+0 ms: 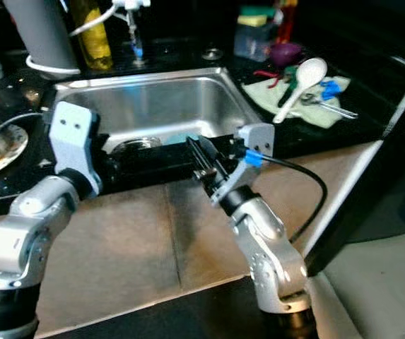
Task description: Kitchen organization
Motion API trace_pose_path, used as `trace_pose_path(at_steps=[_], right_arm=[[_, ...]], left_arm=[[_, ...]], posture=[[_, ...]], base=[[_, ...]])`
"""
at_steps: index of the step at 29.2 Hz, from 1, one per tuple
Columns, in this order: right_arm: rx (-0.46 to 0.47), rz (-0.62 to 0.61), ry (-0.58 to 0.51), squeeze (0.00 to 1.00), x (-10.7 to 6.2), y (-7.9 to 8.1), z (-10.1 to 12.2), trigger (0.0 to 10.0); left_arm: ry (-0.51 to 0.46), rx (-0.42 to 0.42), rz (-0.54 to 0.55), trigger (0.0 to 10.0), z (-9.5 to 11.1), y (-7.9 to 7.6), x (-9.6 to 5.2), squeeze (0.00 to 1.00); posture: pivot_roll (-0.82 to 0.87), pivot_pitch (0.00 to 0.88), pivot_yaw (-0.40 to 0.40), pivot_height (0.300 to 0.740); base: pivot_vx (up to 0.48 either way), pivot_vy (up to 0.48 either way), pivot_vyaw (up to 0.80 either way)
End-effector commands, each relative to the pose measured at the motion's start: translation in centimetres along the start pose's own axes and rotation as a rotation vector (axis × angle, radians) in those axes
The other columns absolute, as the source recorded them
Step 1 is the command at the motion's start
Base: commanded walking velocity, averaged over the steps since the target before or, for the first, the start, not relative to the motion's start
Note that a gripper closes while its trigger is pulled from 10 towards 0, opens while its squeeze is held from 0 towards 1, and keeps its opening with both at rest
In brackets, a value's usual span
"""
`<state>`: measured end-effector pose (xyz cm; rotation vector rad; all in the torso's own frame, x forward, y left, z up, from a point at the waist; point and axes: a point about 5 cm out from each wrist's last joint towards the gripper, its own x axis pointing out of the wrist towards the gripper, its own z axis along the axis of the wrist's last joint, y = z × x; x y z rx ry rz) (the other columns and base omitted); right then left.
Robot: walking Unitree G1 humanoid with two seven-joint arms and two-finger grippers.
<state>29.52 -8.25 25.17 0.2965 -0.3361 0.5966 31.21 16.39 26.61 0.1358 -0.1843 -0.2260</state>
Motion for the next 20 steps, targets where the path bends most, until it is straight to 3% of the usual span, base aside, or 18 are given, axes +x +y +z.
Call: trace_pose_path(at_steps=[1, 8, 15, 17, 19, 20], right_arm=[[0.026, 0.042, 0.025, 0.0, -0.2, 0.7, -0.3, 10.0], [0.103, 0.153, 0.117, 0.0, -1.4, 1.8, -1.6, 10.0], [0.087, 0.213, 0.22, 0.0, -3.1, 1.6, -3.1, 10.0], [0.075, 0.242, 0.32, 0.0, -4.7, 1.2, -4.5, 10.0], [0.074, 0.247, 0.342, 0.0, -4.9, 1.1, -4.8, 10.0], [0.04, 0.253, 0.45, 0.0, -5.9, 0.7, -6.1, 10.0]], left_arm=[[0.07, 0.001, 0.004, 10.0, -1.3, 0.0, -0.4, 0.0], [0.128, -0.007, 0.0, 10.0, -2.7, -0.2, -1.2, 0.0], [0.169, -0.012, -0.03, 10.0, -3.8, -0.3, -2.3, 0.0], [0.188, -0.038, -0.223, 10.0, -4.3, -2.1, -4.0, 0.0], [0.199, -0.035, -0.272, 10.0, -4.4, -2.6, -4.4, 0.0], [0.254, -0.011, -0.385, 10.0, -5.1, -3.8, -5.4, 0.0]], posture=[[-0.04, 0.152, -0.048, 0.74], [-0.04, 0.156, -0.05, 0.74], [-0.04, 0.156, -0.05, 0.74], [-0.03, 0.162, -0.051, 0.74], [-0.03, 0.162, -0.051, 0.74], [-0.03, 0.162, -0.05, 0.74]], base=[[0.0, 0.0, 0.0], [0.0, 0.0, 0.0], [0.0, 0.0, 0.0], [0.0, 0.0, 0.0], [0.0, 0.0, 0.0], [0.0, 0.0, 0.0]])
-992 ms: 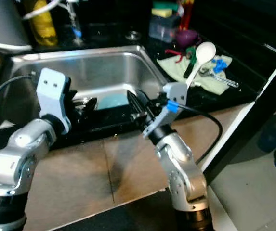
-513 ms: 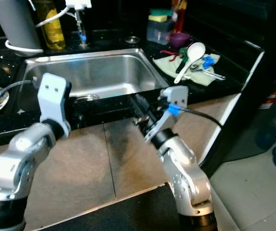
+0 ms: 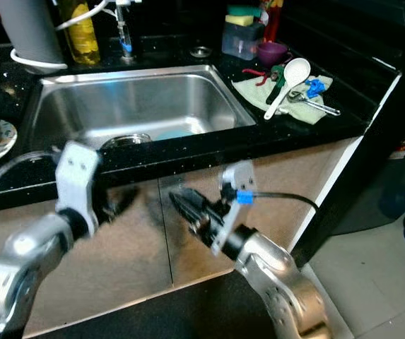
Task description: Kitchen organization
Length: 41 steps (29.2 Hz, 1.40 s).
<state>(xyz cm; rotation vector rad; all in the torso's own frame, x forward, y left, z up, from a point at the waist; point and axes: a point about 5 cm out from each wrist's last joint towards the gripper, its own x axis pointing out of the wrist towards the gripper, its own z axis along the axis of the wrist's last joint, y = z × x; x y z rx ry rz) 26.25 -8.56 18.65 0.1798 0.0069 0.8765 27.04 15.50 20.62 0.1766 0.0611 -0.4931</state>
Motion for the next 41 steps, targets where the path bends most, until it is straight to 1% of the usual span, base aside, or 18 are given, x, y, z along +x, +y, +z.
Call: trace_pose_path(at_steps=[1, 2, 3, 5, 6, 7, 8, 9, 10, 12, 14, 15, 16, 17, 19, 25, 31, 41], right_arm=[[-0.028, 0.01, 0.186, 0.0, -0.7, -0.1, -3.1, 10.0], [-0.028, 0.01, 0.186, 0.0, -0.7, -0.1, -3.1, 10.0], [-0.053, 0.004, 0.275, 0.0, -1.3, -0.5, -4.8, 10.0], [-0.014, -0.021, 0.382, 0.0, -2.2, -0.8, -8.1, 10.0], [0.001, -0.093, 0.438, 0.0, -2.5, -1.4, -10.2, 10.0], [0.001, -0.093, 0.438, 0.0, -2.5, -1.4, -10.2, 10.0], [0.052, -0.232, 0.523, 0.0, -3.3, -2.4, -13.6, 10.0], [0.064, -0.304, 0.564, 0.0, -3.8, -2.9, -15.1, 10.0], [0.064, -0.304, 0.564, 0.0, -3.8, -2.9, -15.1, 10.0], [0.077, -0.392, 0.622, 0.0, -4.7, -3.3, -17.4, 10.0], [0.08, -0.43, 0.647, 0.0, -5.1, -3.4, -18.4, 10.0], [0.088, -0.512, 0.669, 0.0, -5.8, -3.4, -20.1, 10.0], [0.087, -0.54, 0.671, 0.0, -6.0, -3.4, -20.6, 10.0], [0.087, -0.54, 0.671, 0.0, -6.0, -3.4, -20.6, 10.0], [0.126, -0.538, 0.659, 0.0, -6.1, -3.1, -21.0, 10.0], [0.165, -0.543, 0.638, 0.0, -6.4, -3.1, -21.6, 10.0], [0.167, -0.564, 0.649, 0.0, -6.8, -3.2, -22.6, 10.0], [0.168, -0.584, 0.639, 0.0, -7.2, -3.1, -23.2, 10.0]], left_arm=[[0.092, 0.019, -0.175, 10.0, -1.5, -2.6, -0.5, 0.0], [0.092, 0.019, -0.175, 10.0, -1.5, -2.6, -0.5, 0.0], [0.135, 0.011, -0.216, 10.0, -2.6, -3.6, -0.6, 0.0], [0.236, -0.064, -0.143, 10.0, -5.5, -4.6, 0.2, 0.0], [0.285, -0.075, -0.086, 10.0, -7.4, -5.0, 0.8, 0.0], [0.285, -0.075, -0.086, 10.0, -7.4, -5.0, 0.8, 0.0], [0.379, -0.02, -0.017, 10.0, -10.8, -5.4, 1.4, 0.0], [0.421, 0.046, 0.005, 10.0, -12.4, -5.6, 1.6, 0.0], [0.421, 0.046, 0.005, 10.0, -12.4, -5.6, 1.6, 0.0], [0.474, 0.142, 0.006, 10.0, -14.7, -5.9, 1.7, 0.0], [0.504, 0.127, 0.014, 10.0, -15.9, -6.0, 1.6, 0.0], [0.585, 0.08, 0.093, 10.0, -19.0, -5.7, 0.6, 0.0], [0.615, 0.058, 0.134, 10.0, -20.1, -5.5, 0.0, 0.0], [0.615, 0.058, 0.134, 10.0, -20.1, -5.5, 0.0, 0.0], [0.626, -0.023, 0.209, 10.0, -21.2, -5.2, -0.9, 0.0], [0.662, -0.091, 0.296, 10.0, -23.4, -4.9, -2.6, 0.0], [0.632, -0.125, 0.335, 10.0, -23.9, -4.7, -2.6, 0.0], [0.588, -0.141, 0.361, 10.0, -24.2, -4.5, -2.4, 0.0]], posture=[[-0.03, 0.163, -0.051, 0.74], [-0.03, 0.163, -0.051, 0.74], [-0.03, 0.164, -0.052, 0.74], [-0.03, 0.163, -0.053, 0.74], [-0.04, 0.161, -0.055, 0.74], [-0.04, 0.161, -0.055, 0.74], [-0.04, 0.16, -0.058, 0.74], [-0.04, 0.158, -0.061, 0.74], [-0.04, 0.158, -0.061, 0.74], [-0.04, 0.154, -0.06, 0.74], [-0.04, 0.153, -0.061, 0.74], [-0.04, 0.151, -0.055, 0.74], [-0.04, 0.151, -0.055, 0.74], [-0.04, 0.151, -0.055, 0.74], [-0.04, 0.151, -0.055, 0.74], [-0.03, 0.151, -0.058, 0.74], [-0.03, 0.15, -0.053, 0.74], [-0.02, 0.151, -0.052, 0.74]], base=[[0.0, 0.0, 0.0], [0.0, 0.0, 0.0], [0.0, 0.0, 0.0], [0.0, 0.0, 0.0], [0.0, 0.0, 0.0], [0.0, 0.0, 0.0], [0.0, 0.0, 0.0], [0.0, 0.0, 0.0], [0.0, 0.0, 0.0], [0.0, 0.0, 0.0], [0.0, 0.0, 0.0], [0.0, 0.0, 0.0], [0.0, 0.0, 0.0], [0.0, 0.0, 0.0], [0.0, 0.0, 0.0], [0.0, 0.0, 0.0], [0.0, 0.086, 0.0], [0.0, 0.468, 0.0]])
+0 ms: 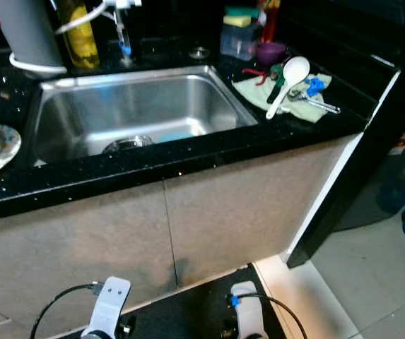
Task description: Kitchen organization
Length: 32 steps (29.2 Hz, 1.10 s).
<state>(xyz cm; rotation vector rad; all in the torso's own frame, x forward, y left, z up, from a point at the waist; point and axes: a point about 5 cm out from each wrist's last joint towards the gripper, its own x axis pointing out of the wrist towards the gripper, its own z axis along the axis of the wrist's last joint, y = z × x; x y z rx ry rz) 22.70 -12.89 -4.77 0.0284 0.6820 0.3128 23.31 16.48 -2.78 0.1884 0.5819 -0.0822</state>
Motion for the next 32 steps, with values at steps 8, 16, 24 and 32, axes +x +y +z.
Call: trace_pose_path(at_steps=[8, 16, 24, 32], right_arm=[[0.013, 0.016, 0.002, 0.0, 0.17, 0.62, -0.68, 10.0], [0.014, 0.025, 0.004, 0.0, 0.1, 0.69, -1.1, 10.0], [0.013, 0.03, 0.001, 0.0, 0.1, 0.71, -1.21, 10.0], [0.016, 0.034, -0.003, 0.0, 0.08, 0.79, -1.29, 10.0]], left_arm=[[0.024, -0.012, 0.007, 10.0, -1.2, 0.37, -0.04, 0.0], [0.013, -0.018, 0.0, 10.0, -1.26, 0.36, -0.01, 0.0], [0.013, -0.012, -0.005, 10.0, -1.53, 0.5, 0.11, 0.0], [-0.02, -0.024, -0.075, 10.0, -1.12, 0.28, 0.02, 0.02]], posture=[[-0.02, 0.154, -0.049, 0.74], [-0.02, 0.149, -0.049, 0.74], [-0.02, 0.146, -0.048, 0.74], [-0.02, 0.145, -0.047, 0.74]], base=[[0.0, 0.411, 0.0], [0.0, 0.389, 0.0], [0.0, 0.398, 0.0], [0.0, 0.298, 0.0]])
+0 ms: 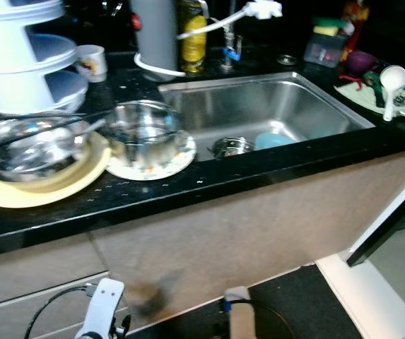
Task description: Kitchen organization
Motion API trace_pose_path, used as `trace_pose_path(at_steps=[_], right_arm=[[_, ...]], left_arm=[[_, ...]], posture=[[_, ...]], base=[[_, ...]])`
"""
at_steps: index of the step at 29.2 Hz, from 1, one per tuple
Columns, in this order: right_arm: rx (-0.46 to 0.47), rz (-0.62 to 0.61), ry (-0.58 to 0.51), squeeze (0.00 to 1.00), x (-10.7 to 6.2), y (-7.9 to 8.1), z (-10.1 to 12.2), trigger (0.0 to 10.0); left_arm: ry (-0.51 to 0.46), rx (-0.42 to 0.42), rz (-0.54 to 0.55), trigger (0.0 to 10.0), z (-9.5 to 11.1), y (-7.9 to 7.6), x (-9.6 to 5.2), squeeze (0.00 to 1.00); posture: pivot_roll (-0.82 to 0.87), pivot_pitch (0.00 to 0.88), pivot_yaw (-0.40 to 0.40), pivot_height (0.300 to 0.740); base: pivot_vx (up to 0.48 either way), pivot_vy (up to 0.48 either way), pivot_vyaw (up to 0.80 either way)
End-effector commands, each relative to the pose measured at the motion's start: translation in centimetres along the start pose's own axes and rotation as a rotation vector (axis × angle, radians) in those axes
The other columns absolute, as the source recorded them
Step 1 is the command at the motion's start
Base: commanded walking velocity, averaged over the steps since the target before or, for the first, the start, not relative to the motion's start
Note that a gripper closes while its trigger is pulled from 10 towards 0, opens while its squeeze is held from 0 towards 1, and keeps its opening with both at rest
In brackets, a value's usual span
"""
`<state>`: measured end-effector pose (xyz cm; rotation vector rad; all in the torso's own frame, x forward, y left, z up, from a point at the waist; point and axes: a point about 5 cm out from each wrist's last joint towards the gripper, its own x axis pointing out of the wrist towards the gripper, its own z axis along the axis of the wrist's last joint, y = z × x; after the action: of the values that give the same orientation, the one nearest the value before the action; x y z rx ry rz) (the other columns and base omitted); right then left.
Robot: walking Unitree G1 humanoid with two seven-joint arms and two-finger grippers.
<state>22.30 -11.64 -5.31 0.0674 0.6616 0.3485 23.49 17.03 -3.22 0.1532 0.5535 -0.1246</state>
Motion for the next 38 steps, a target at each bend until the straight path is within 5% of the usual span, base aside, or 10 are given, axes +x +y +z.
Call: trace_pose_path(at_steps=[1, 3, 10, 31, 38], right_arm=[[-0.004, -0.012, 0.021, 0.0, -0.35, -0.44, -0.7, 10.0], [-0.002, -0.013, 0.02, 0.0, -0.35, -0.46, -0.69, 10.0], [0.001, -0.013, 0.018, 0.0, -0.36, -0.5, -0.7, 10.0], [0.0, -0.014, 0.002, 0.0, -0.29, -0.54, -0.42, 10.0], [0.002, -0.016, 0.001, 0.0, -0.3, -0.64, -0.39, 10.0]], left_arm=[[0.014, -0.004, -0.028, 10.0, -0.73, -0.22, -0.37, 0.02], [0.017, 0.012, -0.02, 10.0, -0.73, -0.12, -0.32, 0.07], [0.018, 0.004, -0.008, 10.0, -0.61, -0.06, -0.16, 0.05], [0.016, 0.045, -0.025, 10.0, 0.0, -0.16, 0.2, 0.0], [0.02, 0.051, -0.013, 10.0, -0.03, -0.04, 0.2, 0.0]], posture=[[-0.02, 0.145, -0.047, 0.74], [-0.02, 0.145, -0.047, 0.74], [-0.02, 0.149, -0.047, 0.74], [-0.02, 0.153, -0.047, 0.74], [-0.03, 0.157, -0.045, 0.74]], base=[[0.0, 0.0, 0.0], [0.0, -0.476, 0.0], [0.0, -0.48, 0.0], [0.0, 0.0, 0.0], [0.0, -0.48, 0.0]])
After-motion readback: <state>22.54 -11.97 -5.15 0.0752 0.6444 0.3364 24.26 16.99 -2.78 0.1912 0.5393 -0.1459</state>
